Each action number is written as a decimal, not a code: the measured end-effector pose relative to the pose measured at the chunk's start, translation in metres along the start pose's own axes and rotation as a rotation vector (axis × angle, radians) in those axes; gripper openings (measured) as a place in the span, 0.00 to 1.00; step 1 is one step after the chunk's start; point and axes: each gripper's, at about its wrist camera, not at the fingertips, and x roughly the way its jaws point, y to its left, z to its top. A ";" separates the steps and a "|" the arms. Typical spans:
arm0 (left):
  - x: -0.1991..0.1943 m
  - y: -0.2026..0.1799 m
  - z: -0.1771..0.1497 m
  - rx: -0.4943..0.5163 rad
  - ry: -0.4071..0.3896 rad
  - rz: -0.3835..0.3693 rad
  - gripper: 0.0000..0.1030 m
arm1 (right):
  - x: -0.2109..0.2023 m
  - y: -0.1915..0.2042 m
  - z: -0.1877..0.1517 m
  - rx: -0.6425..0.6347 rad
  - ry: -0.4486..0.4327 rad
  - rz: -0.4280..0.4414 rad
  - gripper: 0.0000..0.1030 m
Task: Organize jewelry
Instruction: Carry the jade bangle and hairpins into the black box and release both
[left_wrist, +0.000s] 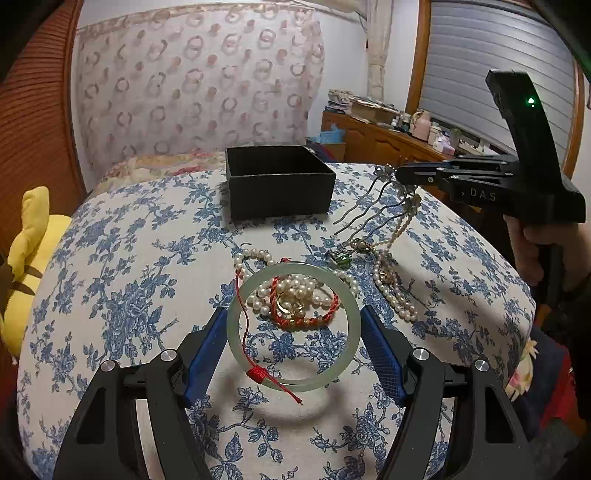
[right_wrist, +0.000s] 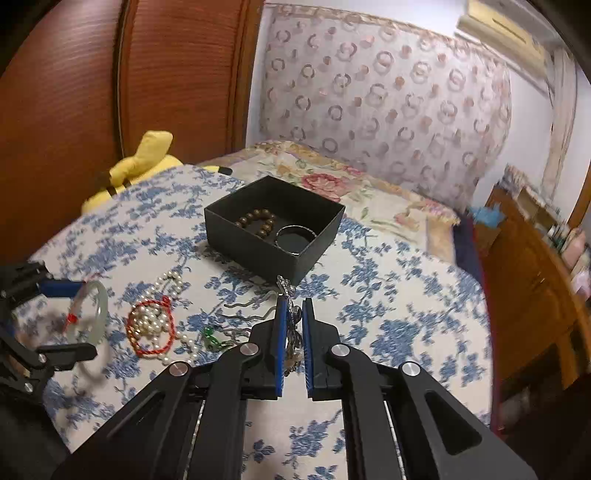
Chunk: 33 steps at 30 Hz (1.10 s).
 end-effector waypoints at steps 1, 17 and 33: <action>0.000 0.000 0.000 -0.001 0.000 0.001 0.67 | 0.001 -0.002 -0.001 0.021 0.001 0.020 0.09; -0.001 0.001 -0.001 -0.005 -0.003 0.001 0.67 | 0.002 -0.033 0.005 0.223 -0.041 0.202 0.09; 0.015 0.011 0.071 0.033 -0.074 0.015 0.67 | 0.013 -0.033 0.051 0.135 -0.097 0.117 0.09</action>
